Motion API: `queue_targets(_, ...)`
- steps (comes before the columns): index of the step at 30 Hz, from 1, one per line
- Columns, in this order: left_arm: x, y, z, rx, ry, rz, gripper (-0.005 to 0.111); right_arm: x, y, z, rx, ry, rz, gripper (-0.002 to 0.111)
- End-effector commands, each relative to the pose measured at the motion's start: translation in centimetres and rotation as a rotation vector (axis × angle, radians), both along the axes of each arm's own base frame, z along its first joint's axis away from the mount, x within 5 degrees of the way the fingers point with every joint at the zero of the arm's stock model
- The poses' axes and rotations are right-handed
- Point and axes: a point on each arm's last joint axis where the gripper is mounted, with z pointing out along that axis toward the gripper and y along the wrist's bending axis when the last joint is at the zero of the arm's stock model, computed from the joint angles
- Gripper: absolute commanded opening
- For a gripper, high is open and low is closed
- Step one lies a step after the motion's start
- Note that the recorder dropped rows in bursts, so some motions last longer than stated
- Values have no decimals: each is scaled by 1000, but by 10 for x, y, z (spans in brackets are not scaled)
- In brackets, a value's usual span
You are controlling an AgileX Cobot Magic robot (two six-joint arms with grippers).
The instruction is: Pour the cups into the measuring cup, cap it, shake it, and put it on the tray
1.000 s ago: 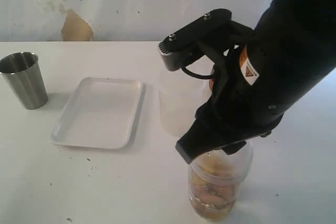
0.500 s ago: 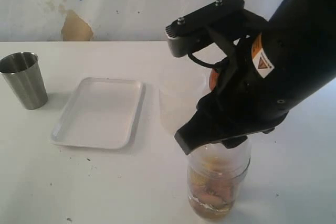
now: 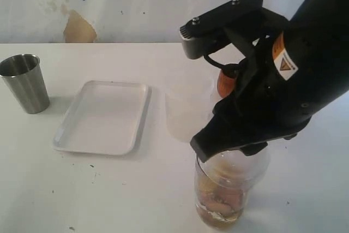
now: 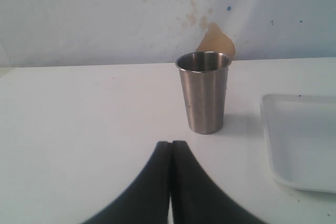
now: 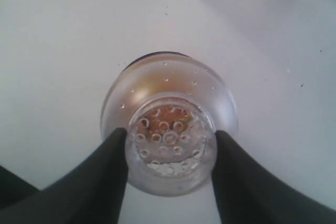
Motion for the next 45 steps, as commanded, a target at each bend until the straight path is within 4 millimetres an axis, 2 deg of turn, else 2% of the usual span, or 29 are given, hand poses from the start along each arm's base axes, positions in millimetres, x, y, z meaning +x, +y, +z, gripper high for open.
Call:
queue_targets(1,0,0,-2,-15,1,-4,0,-2,-2,1,17,-2,-18,0)
queue_targets(17,0,0,-2,-15,1,-4,0,-2,-1,1,43,3,-47,0)
queue_targets(21,0,0,-2,-15,1,-4,0,-3,1,-11,45,29,-41,0)
queue_targets(31,0,0,-2,-15,1,-4,0,-3,0,-14,38,21,-38,0)
queue_targets(39,0,0,-2,-15,1,-4,0,-4,-3,-31,6,44,-55,0)
queue_targets(45,0,0,-2,-15,1,-4,0,-4,-3,-36,10,44,-58,0)
